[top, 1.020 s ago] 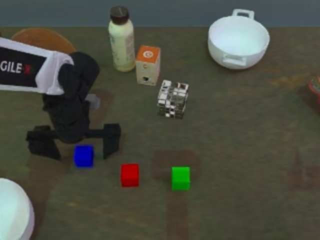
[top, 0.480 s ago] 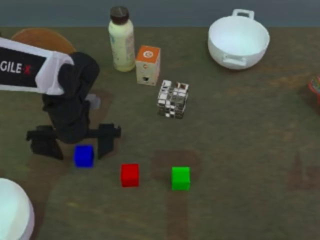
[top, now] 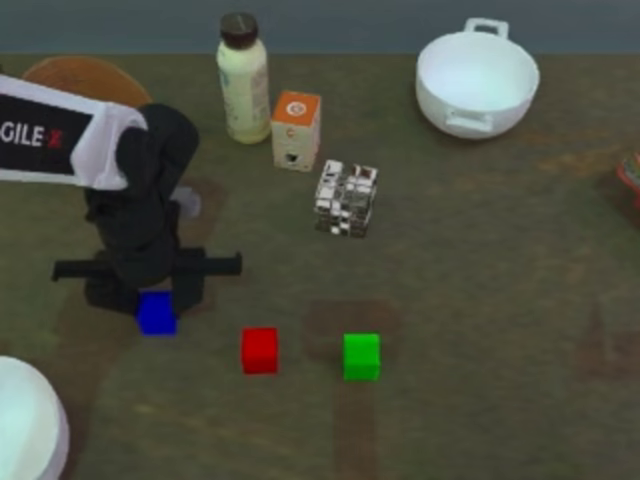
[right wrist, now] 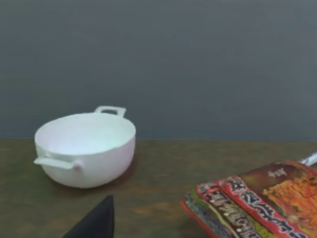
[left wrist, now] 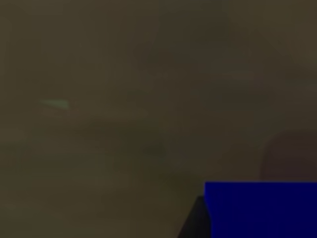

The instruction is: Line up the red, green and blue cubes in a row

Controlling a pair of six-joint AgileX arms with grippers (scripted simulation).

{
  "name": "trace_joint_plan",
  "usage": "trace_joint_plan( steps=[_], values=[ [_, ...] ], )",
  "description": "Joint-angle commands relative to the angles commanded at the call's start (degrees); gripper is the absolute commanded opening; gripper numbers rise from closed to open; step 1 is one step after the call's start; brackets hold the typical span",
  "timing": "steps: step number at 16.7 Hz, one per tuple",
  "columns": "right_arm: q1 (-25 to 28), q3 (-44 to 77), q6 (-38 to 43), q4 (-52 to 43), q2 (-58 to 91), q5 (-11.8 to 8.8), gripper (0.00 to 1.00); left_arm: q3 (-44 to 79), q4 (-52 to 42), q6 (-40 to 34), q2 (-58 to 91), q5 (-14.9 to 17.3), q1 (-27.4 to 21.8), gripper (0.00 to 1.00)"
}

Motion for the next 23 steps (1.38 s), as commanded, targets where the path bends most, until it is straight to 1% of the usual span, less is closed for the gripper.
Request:
trace_joint_plan(
  steps=[8, 10, 16, 21, 23],
  values=[
    [0.00, 0.00, 0.00, 0.00, 0.00, 0.00, 1.00, 0.54, -0.84, 0.30, -1.43, -0.37, 0.08, 0.00],
    [0.00, 0.00, 0.00, 0.00, 0.00, 0.00, 1.00, 1.77, -3.04, 0.28, -2.37, -0.39, 0.20, 0.00],
    [0.00, 0.00, 0.00, 0.00, 0.00, 0.00, 1.00, 7.28, -14.39, 0.11, -7.99, -0.42, 1.10, 0.00],
    [0.00, 0.00, 0.00, 0.00, 0.00, 0.00, 1.00, 7.61, -14.90, 0.13, -8.14, -0.44, 0.75, 0.00],
    [0.00, 0.00, 0.00, 0.00, 0.00, 0.00, 1.00, 9.58, -16.05, -1.27, -6.61, -0.46, -0.79, 0.00]
  ],
)
